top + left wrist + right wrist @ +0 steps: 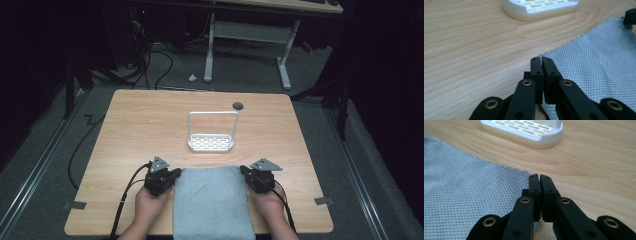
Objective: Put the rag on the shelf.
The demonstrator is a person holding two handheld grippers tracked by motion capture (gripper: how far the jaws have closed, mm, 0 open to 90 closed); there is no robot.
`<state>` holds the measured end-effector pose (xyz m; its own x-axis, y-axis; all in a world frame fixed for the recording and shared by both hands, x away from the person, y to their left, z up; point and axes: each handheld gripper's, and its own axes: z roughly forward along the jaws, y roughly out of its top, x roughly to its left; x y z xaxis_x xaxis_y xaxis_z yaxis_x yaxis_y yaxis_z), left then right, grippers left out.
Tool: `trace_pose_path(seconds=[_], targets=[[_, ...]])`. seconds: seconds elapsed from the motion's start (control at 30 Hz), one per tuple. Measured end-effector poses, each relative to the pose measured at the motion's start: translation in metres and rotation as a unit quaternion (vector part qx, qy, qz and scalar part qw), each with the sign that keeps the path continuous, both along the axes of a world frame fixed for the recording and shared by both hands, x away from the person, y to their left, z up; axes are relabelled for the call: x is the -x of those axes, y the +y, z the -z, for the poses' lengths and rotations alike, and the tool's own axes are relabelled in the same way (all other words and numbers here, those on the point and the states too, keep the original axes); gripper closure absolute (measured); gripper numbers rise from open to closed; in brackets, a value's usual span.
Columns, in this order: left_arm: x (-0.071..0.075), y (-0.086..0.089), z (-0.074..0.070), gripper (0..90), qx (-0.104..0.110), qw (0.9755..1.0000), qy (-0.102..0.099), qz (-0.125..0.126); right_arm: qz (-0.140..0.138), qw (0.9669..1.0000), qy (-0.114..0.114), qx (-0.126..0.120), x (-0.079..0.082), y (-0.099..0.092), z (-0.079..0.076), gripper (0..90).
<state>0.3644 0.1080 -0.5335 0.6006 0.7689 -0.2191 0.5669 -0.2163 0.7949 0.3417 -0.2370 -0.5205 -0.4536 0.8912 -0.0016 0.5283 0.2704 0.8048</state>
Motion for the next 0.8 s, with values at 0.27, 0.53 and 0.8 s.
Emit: trace_pose_path(seconds=[0.27, 0.53, 0.8], targets=[[0.006, 0.005, -0.004, 88.1, 0.028, 0.9991, -0.031, -0.008, -0.001, 0.9989, -0.046, -0.012, 0.013, 0.0, -0.011, 89.1], [0.014, 0.006, -0.013, 88.2, 0.045, 0.9967, -0.064, -0.018, -0.001, 0.9964, -0.08, -0.027, 0.021, -0.002, -0.021, 89.1], [0.021, 0.009, -0.024, 88.2, 0.071, 0.9939, -0.082, -0.021, 0.001, 0.9938, -0.104, -0.039, 0.026, -0.003, -0.03, 89.1]])
